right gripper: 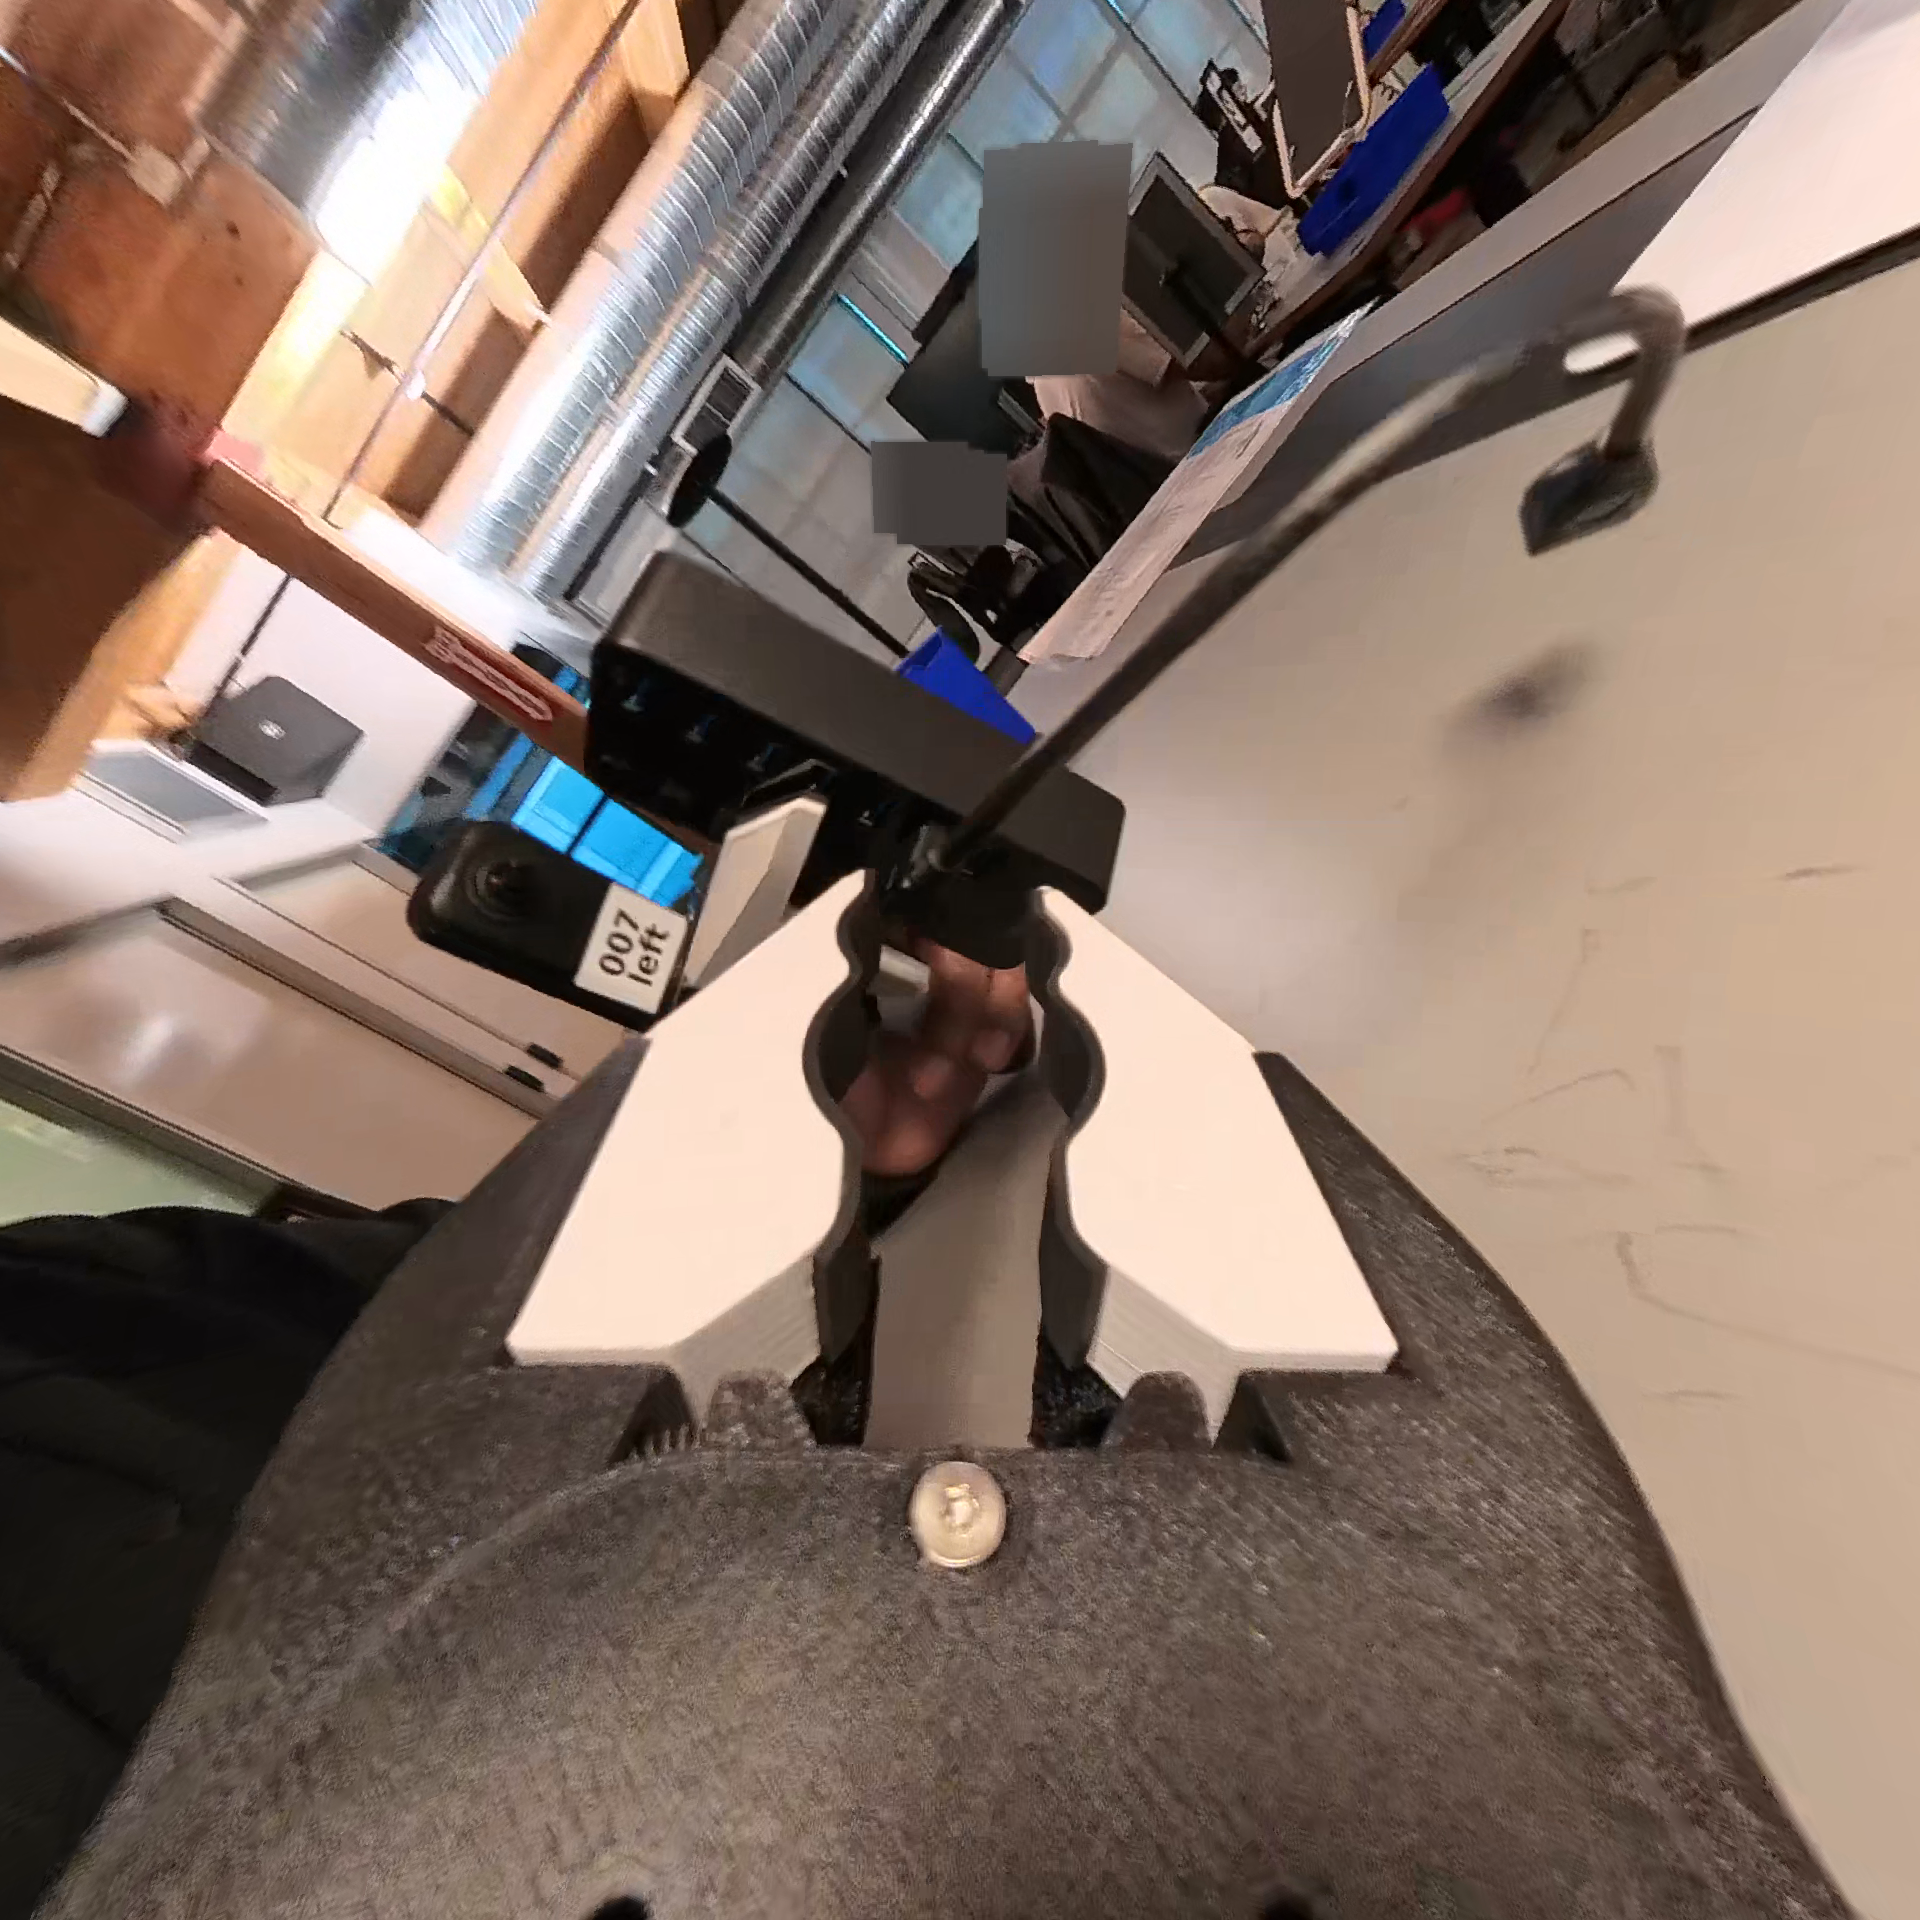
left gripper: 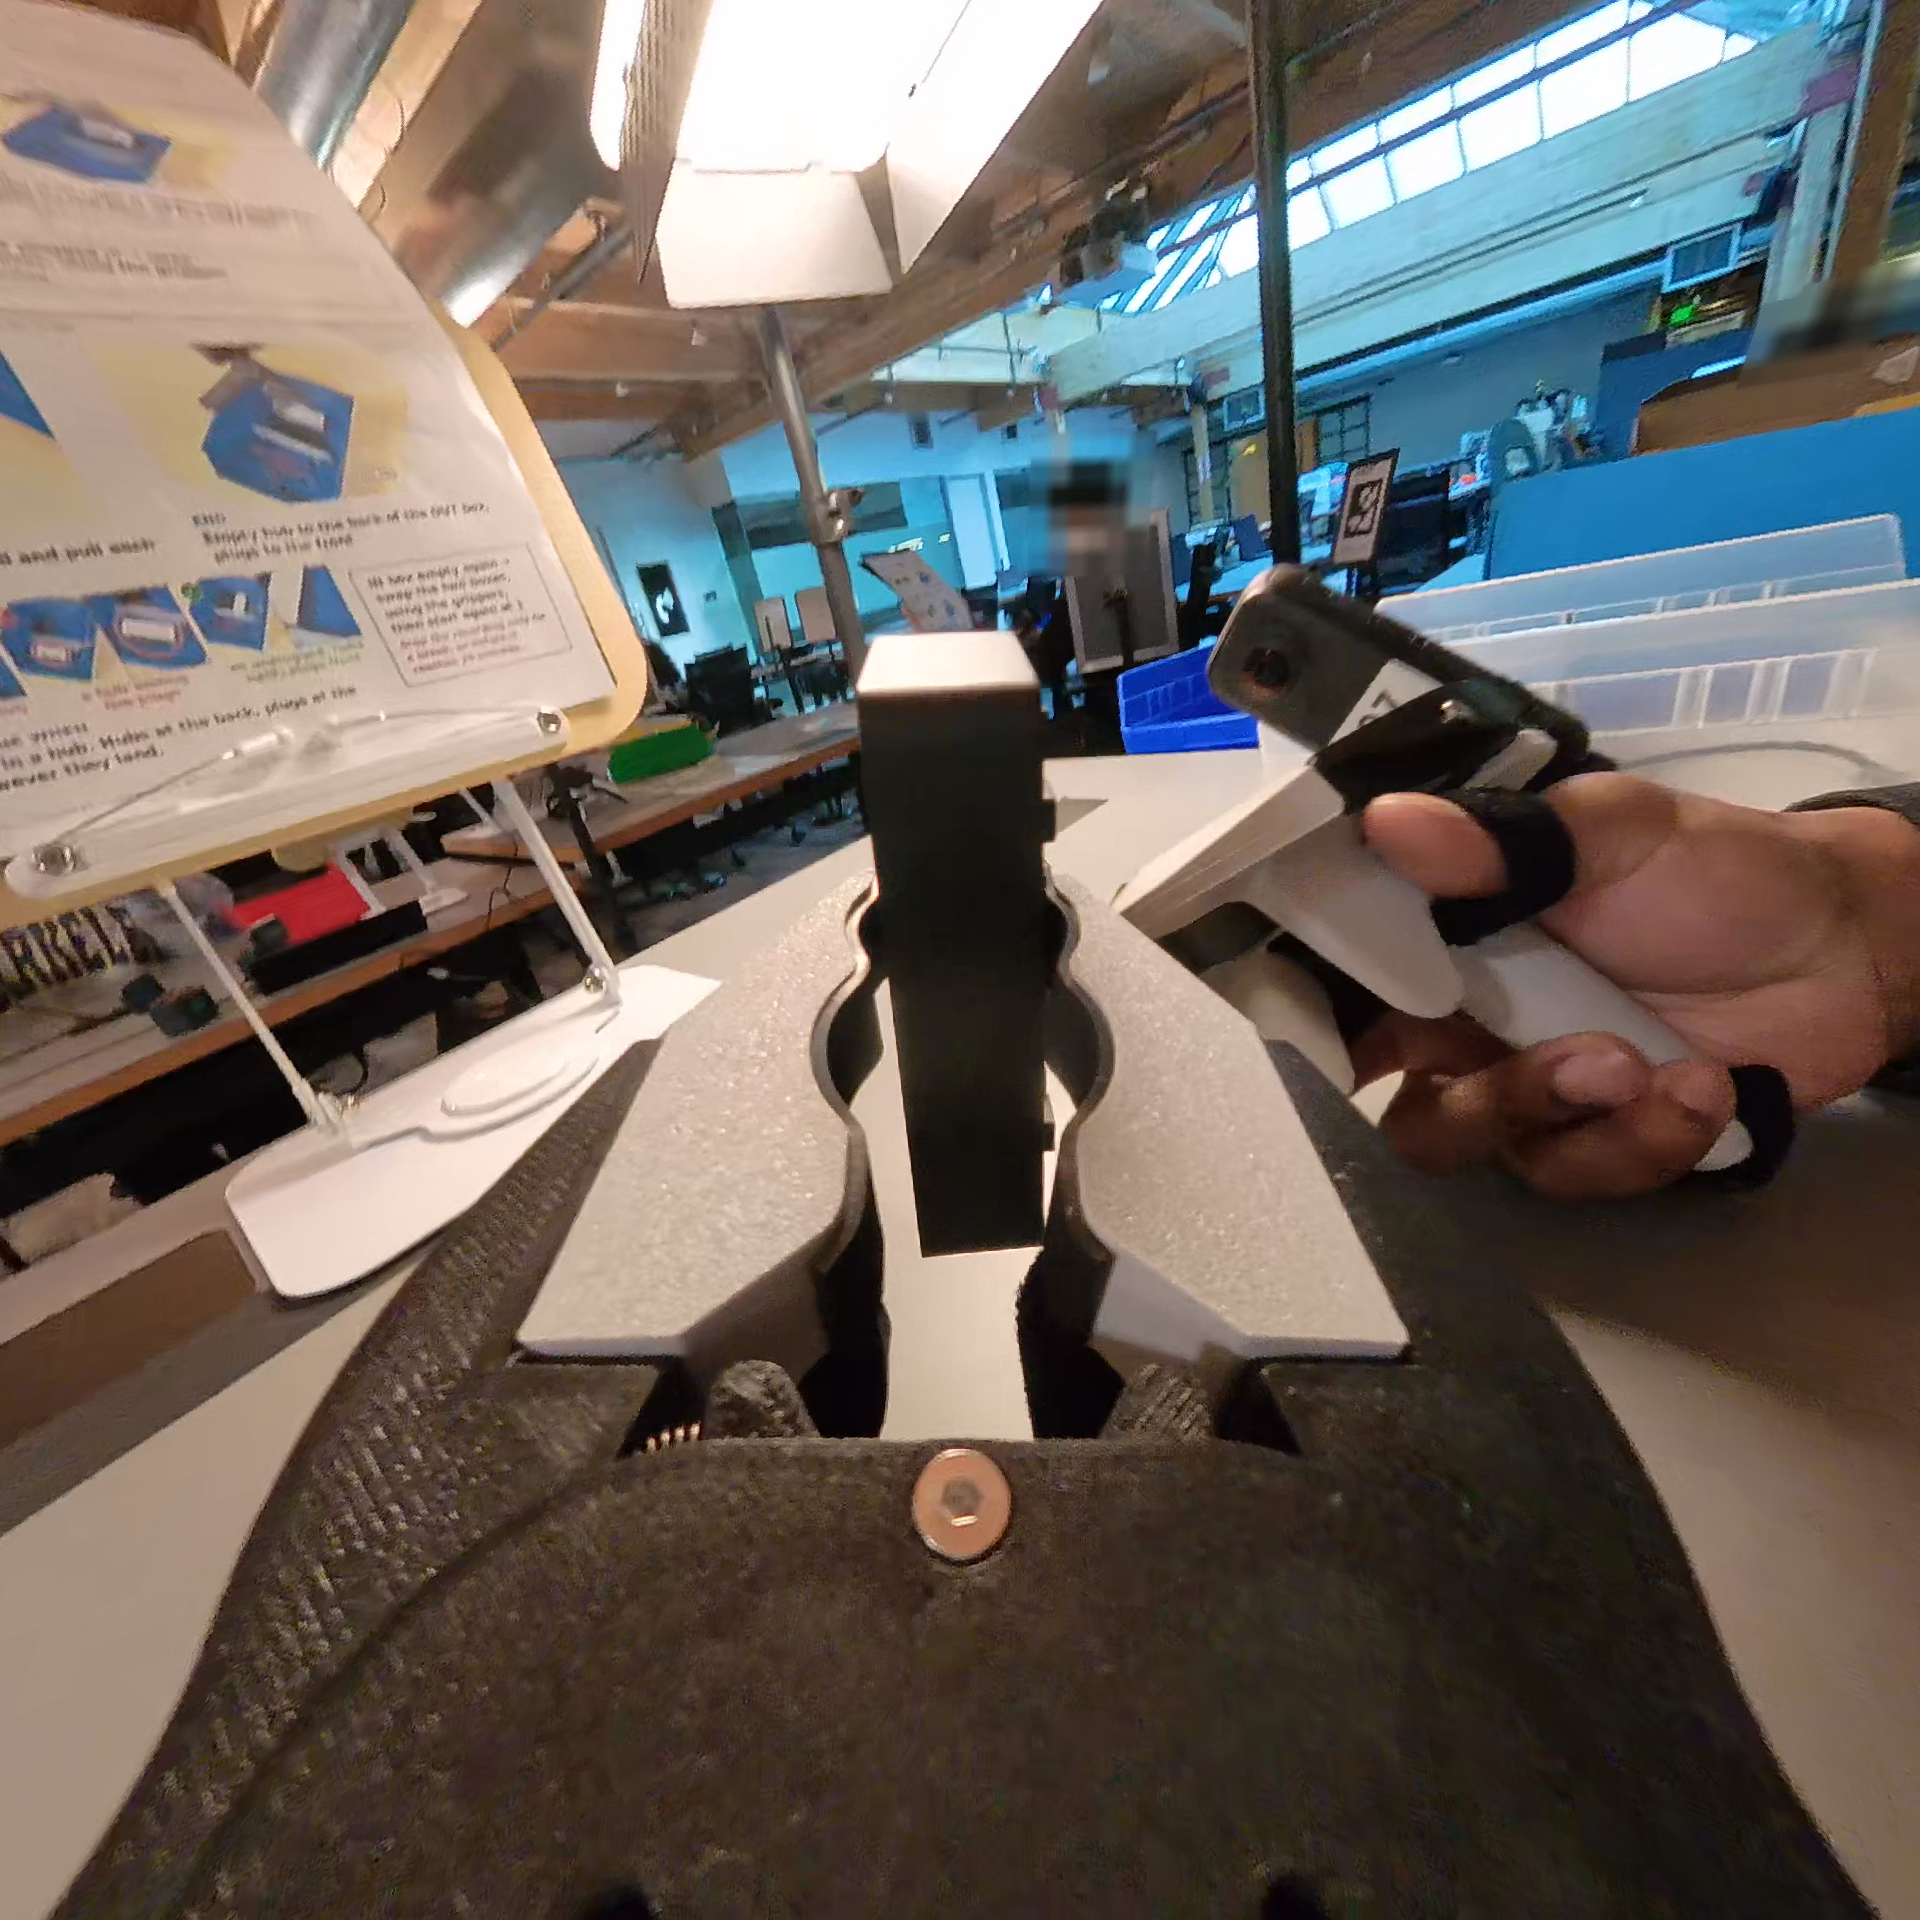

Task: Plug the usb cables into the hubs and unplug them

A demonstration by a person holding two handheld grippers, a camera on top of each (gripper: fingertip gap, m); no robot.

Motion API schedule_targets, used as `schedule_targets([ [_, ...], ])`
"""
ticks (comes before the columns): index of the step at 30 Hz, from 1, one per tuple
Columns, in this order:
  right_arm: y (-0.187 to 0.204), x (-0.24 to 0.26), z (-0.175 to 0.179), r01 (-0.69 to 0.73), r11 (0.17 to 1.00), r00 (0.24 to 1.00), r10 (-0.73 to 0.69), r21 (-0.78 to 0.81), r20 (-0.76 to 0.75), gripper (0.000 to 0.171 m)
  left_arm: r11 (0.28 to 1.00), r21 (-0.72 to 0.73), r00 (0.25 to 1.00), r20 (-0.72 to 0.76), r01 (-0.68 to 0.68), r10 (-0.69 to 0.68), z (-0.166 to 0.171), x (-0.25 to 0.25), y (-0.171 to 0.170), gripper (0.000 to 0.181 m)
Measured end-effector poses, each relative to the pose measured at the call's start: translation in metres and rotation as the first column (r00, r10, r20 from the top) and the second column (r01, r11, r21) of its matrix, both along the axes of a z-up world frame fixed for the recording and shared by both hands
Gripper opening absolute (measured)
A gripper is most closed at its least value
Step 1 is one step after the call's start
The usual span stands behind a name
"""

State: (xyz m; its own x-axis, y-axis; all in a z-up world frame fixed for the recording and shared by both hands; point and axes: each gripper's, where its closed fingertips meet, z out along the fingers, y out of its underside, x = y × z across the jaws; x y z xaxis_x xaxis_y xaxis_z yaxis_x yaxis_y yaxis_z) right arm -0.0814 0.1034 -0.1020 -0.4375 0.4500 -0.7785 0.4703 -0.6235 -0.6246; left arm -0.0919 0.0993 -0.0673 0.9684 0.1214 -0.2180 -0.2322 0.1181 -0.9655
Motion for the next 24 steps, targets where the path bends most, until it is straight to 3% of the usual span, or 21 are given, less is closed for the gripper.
schedule_targets([
  [6, -0.005, 0.005, 0.002, -0.027, 1.0, 1.0, 0.027, -0.015, -0.01, 0.024, 1.0, 0.015, 0.998, -0.066, 0.023, -0.022, 0.003, 0.013, 0.003, 0.028],
  [9, -0.007, 0.005, 0.003, -0.024, 1.0, 1.0, 0.024, 0.005, -0.02, 0.015, 1.0, -0.002, 0.996, -0.091, 0.015, -0.015, 0.0, 0.015, 0.005, 0.028],
  [13, -0.001, 0.003, 0.002, 0.037, 0.998, 0.999, -0.035, 0.054, -0.034, 0.011, 0.999, -0.039, 0.998, -0.067, 0.001, -0.003, -0.008, 0.01, 0.007, 0.029],
  [17, 0.013, 0.002, 0.0, 0.16, 0.951, 0.985, -0.134, 0.264, -0.112, 0.007, 0.995, -0.099, 0.996, -0.089, -0.01, 0.001, -0.019, 0.011, 0.012, 0.029],
  [24, 0.028, 0.008, 0.015, 0.306, 0.797, 0.94, -0.164, 0.521, -0.3, 0.007, 0.989, -0.148, 0.997, -0.075, 0.021, -0.032, -0.024, 0.02, 0.016, 0.038],
])
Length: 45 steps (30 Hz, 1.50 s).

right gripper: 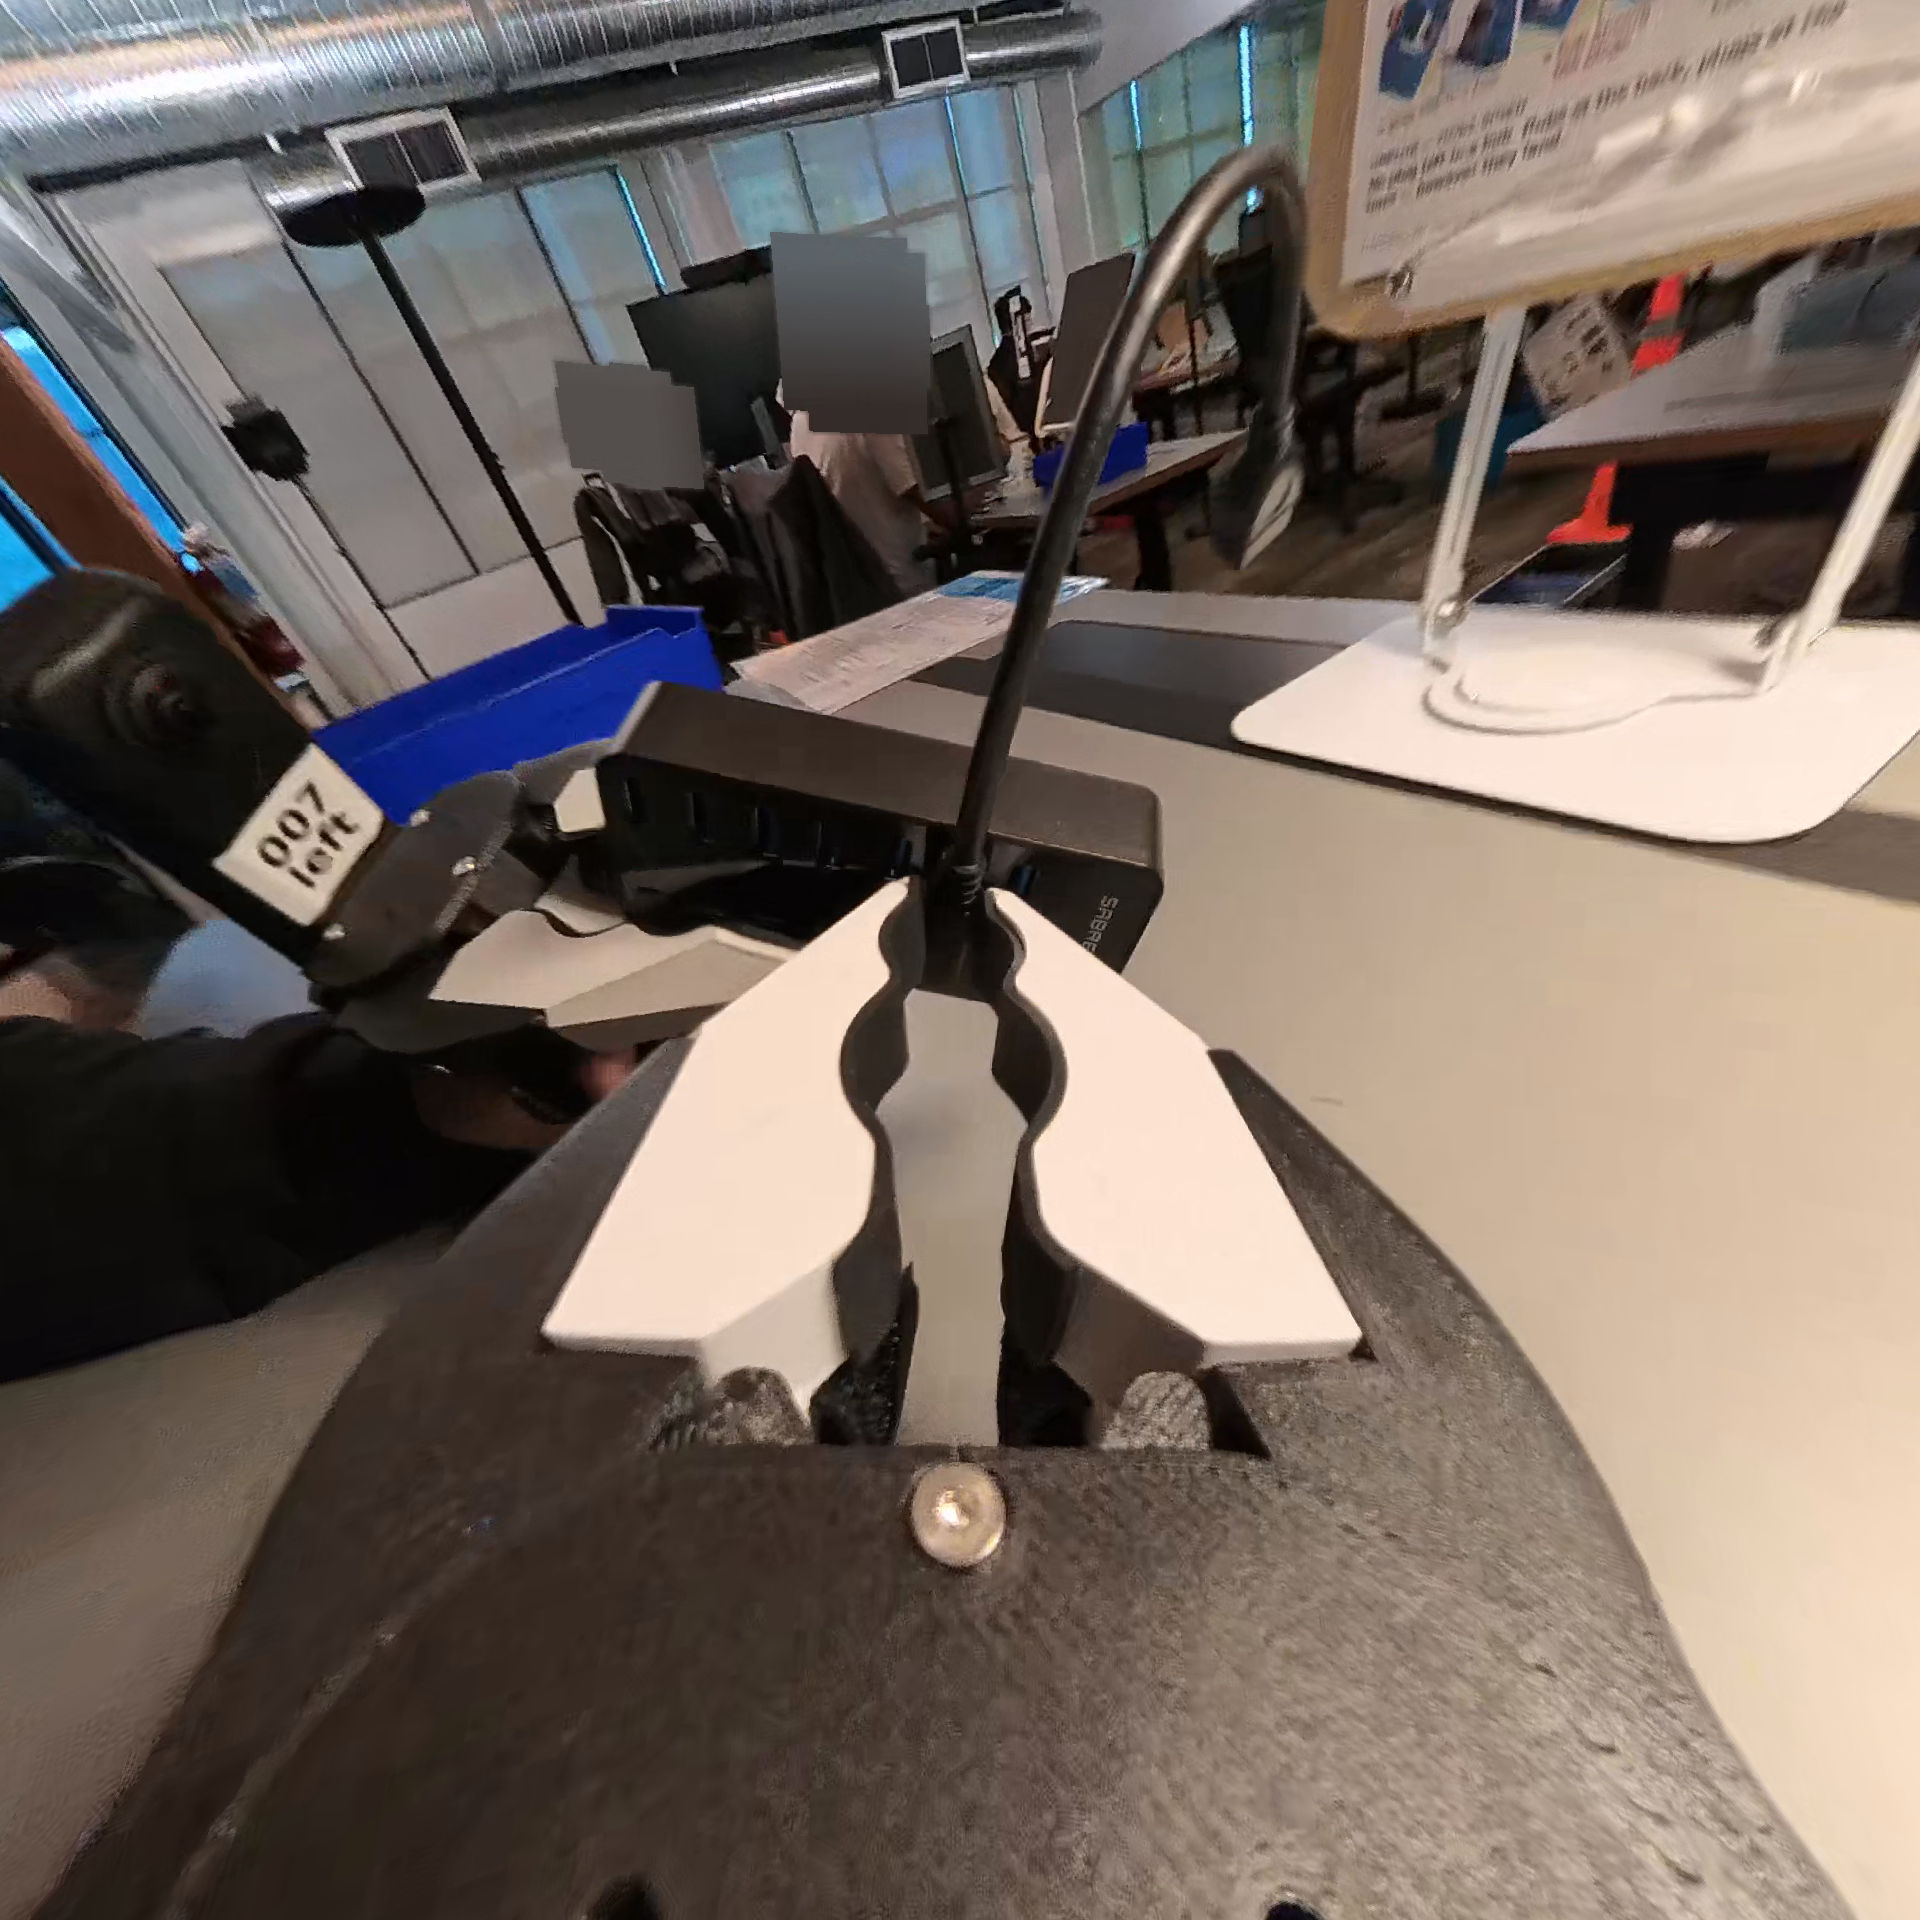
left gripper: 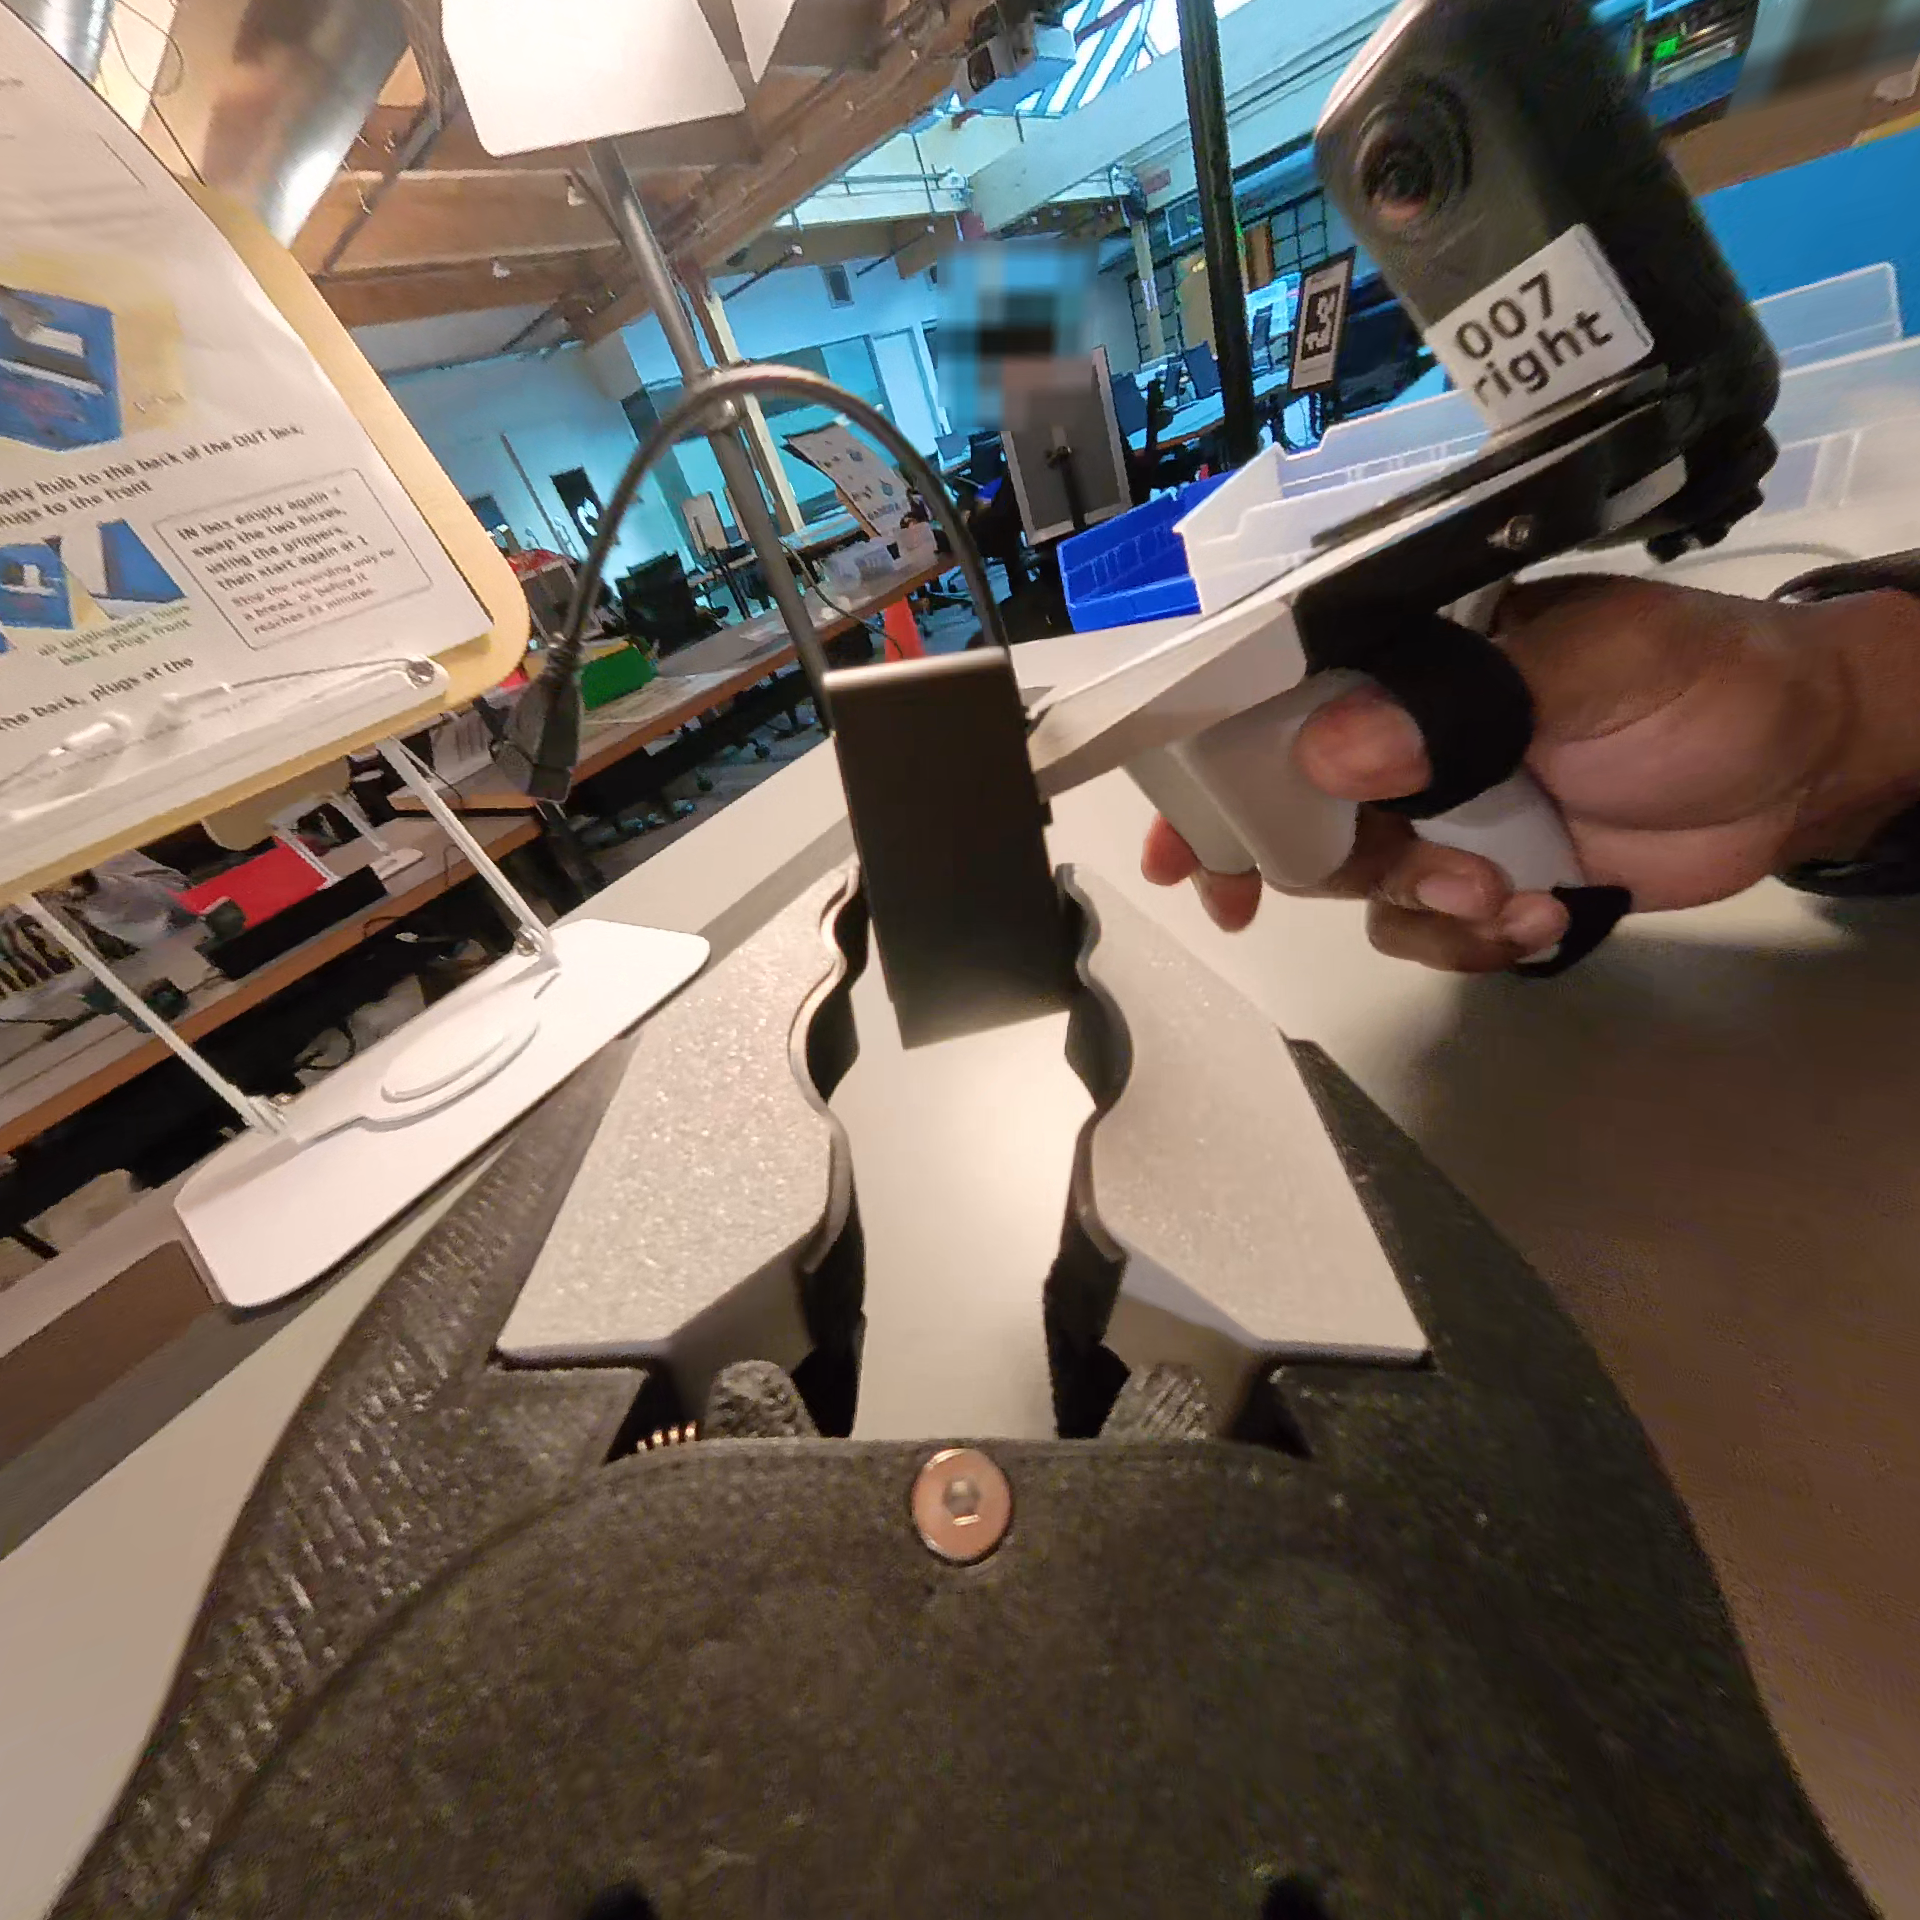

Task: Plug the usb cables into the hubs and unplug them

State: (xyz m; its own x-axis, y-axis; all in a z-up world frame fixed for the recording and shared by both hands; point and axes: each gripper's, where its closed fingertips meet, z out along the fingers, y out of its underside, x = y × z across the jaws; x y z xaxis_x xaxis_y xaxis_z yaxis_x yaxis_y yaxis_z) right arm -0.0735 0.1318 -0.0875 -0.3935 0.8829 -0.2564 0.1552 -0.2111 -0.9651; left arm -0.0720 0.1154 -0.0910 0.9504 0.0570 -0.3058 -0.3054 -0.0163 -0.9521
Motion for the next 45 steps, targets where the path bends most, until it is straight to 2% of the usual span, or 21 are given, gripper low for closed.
schedule_targets([
  [5, 0.009, 0.003, 0.007, 0.084, 0.983, 0.995, -0.073, 0.165, -0.073, 0.007, 0.999, -0.037, 1.0, 0.01, 0.017, -0.017, -0.002, 0.006, 0.002, 0.041],
  [10, 0.015, 0.003, 0.011, 0.145, 0.968, 0.986, -0.124, 0.204, -0.113, 0.007, 0.999, -0.038, 0.995, 0.094, 0.017, -0.014, 0.001, 0.005, 0.002, 0.041],
  [15, 0.003, 0.006, 0.012, 0.165, 0.941, 0.979, -0.121, 0.297, -0.161, 0.007, 1.0, -0.023, 0.99, 0.144, 0.018, -0.015, 0.001, 0.006, 0.005, 0.048],
  [19, -0.01, 0.01, 0.015, 0.163, 0.924, 0.973, -0.093, 0.346, -0.21, 0.007, 1.0, -0.015, 0.994, 0.109, -0.005, 0.006, 0.0, 0.006, 0.005, 0.05],
  [25, -0.02, 0.012, 0.016, 0.198, 0.894, 0.961, -0.096, 0.401, -0.259, 0.007, 0.997, 0.021, 0.997, 0.018, -0.075, 0.074, 0.006, 0.002, 0.0, 0.03],
  [28, -0.021, 0.012, 0.019, 0.242, 0.863, 0.949, -0.116, 0.444, -0.293, 0.007, 0.993, 0.011, 0.993, 0.004, -0.116, 0.116, 0.011, -0.003, -0.003, 0.028],
  [33, -0.021, 0.012, 0.024, 0.269, 0.872, 0.942, -0.149, 0.41, -0.3, 0.007, 0.984, -0.004, 0.983, -0.043, -0.178, 0.177, 0.017, -0.004, -0.004, 0.028],
  [36, -0.021, 0.01, 0.024, 0.3, 0.862, 0.941, -0.196, 0.408, -0.277, 0.007, 0.985, -0.02, 0.985, -0.013, -0.171, 0.171, 0.014, -0.007, -0.004, 0.03],
  [40, -0.019, 0.01, 0.024, 0.269, 0.881, 0.948, -0.17, 0.389, -0.27, 0.007, 0.985, -0.025, 0.985, 0.002, -0.17, 0.17, 0.015, -0.007, -0.003, 0.029],
  [45, -0.021, 0.008, 0.022, 0.266, 0.905, 0.952, -0.193, 0.332, -0.238, 0.007, 0.987, -0.029, 0.983, 0.093, -0.159, 0.161, 0.011, -0.009, -0.005, 0.029],
])
